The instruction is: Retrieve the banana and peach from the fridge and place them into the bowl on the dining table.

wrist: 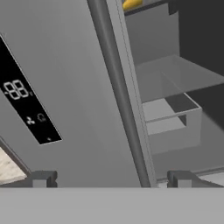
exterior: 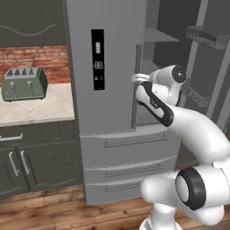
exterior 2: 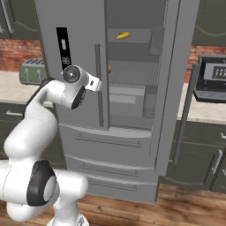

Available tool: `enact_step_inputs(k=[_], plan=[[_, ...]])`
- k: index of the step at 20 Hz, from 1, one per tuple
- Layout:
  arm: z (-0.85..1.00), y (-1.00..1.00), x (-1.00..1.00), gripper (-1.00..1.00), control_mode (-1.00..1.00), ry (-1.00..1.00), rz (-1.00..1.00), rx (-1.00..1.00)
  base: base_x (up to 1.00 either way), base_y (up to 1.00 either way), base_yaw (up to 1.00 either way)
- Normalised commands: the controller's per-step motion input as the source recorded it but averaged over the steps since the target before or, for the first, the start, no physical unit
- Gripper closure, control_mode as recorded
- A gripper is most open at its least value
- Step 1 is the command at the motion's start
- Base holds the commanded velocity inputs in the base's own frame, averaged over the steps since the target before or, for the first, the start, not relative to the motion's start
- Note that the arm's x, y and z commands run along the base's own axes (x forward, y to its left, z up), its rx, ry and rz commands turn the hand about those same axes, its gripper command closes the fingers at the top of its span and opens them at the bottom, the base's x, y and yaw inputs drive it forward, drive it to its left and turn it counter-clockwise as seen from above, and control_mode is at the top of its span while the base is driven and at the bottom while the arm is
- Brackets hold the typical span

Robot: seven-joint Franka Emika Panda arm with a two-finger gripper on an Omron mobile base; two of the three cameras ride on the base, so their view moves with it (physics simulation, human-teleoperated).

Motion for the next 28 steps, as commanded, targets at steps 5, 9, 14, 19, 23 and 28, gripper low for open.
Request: enact_step_inputs(k=[5,9,14,19,23,28], plan=[[0.0,0.0,0.58,-1.0,-1.0,0.0,-0.08,0.0,0.0,0.0,0.0],[0.0,-0.12,0.45,-1.0,-1.0,-0.02,-0.01,0.0,0.0,0.0,0.0],[0.0,-0.19,0.44,-1.0,-1.0,-0.01,0.0,0.0,0.0,0.0,0.0],[0.0,-0.08,0.59,-1.0,-1.0,0.0,0.0,0.0,0.0,0.0,0.0],[-0.06,0.0,0.71,-1.0,-1.0,-0.04,0.0,0.0,0.0,0.0,0.0],[-0.22,0.0,0.71,-1.0,-1.0,-0.07,0.0,0.0,0.0,0.0,0.0]])
